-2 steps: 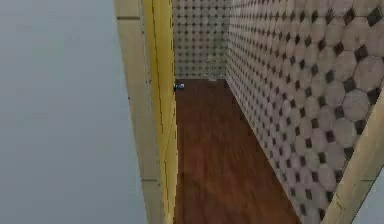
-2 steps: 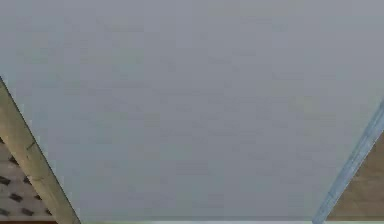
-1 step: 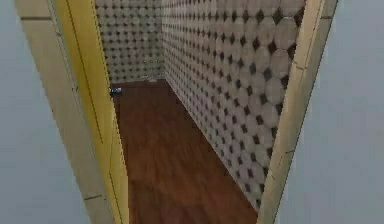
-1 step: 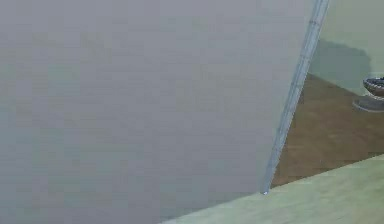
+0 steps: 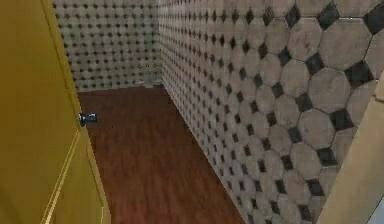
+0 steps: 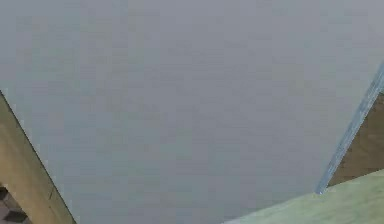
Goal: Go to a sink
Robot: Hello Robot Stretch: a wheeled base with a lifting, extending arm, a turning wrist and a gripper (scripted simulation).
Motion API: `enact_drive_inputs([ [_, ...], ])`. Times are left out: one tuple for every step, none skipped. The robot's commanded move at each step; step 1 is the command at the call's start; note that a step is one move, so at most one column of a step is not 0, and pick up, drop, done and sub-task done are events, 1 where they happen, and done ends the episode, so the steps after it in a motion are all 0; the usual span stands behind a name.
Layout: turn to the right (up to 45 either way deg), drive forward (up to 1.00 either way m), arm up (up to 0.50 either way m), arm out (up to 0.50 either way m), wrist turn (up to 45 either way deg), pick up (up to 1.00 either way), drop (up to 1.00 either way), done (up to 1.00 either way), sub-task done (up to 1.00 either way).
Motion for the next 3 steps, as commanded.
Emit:
enact_drive_inputs([
  [0.0,1.0,0.0,0.0,0.0,0.0,0.0,0.0,0.0],
  [-12.0,0.0,0.0,0.0,0.0,0.0,0.0,0.0,0.0],
  [0.0,0.1,0.0,0.0,0.0,0.0,0.0,0.0,0.0],
])
